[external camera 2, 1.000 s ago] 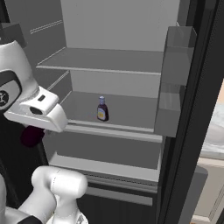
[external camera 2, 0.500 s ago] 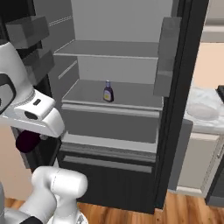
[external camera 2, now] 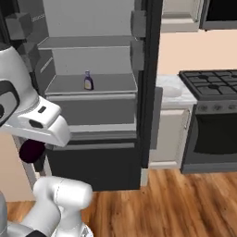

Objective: Pick eggplant from the fridge and place it on the plate on the counter.

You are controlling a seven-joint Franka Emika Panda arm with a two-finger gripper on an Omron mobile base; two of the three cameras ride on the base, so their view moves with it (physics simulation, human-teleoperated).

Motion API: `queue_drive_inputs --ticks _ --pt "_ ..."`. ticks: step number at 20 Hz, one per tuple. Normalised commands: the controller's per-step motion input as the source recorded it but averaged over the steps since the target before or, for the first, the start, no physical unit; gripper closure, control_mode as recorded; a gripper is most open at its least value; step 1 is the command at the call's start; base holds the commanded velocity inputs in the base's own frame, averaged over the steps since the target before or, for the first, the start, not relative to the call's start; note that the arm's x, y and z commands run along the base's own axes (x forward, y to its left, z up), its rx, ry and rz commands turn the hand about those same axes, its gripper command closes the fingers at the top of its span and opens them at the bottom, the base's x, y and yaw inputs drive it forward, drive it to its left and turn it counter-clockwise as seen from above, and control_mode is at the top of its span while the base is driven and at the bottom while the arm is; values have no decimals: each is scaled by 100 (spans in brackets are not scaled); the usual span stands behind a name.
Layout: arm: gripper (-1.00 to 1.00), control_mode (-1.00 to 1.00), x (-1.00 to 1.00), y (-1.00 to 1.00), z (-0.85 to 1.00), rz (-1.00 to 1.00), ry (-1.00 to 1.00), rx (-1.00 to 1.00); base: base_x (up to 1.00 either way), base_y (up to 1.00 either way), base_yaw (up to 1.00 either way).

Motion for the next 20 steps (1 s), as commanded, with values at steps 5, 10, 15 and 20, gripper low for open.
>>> queue_drive_inputs --ticks 5,10,15,20 --pt "100 100 0 0 0 0 0 0 -65 0 -57" --pt "100 100 0 0 0 0 0 0 -40 0 -74" --pt "100 100 0 0 0 0 0 0 -21 0 -82" --pt "100 100 0 0 0 0 0 0 -5 0 -85"
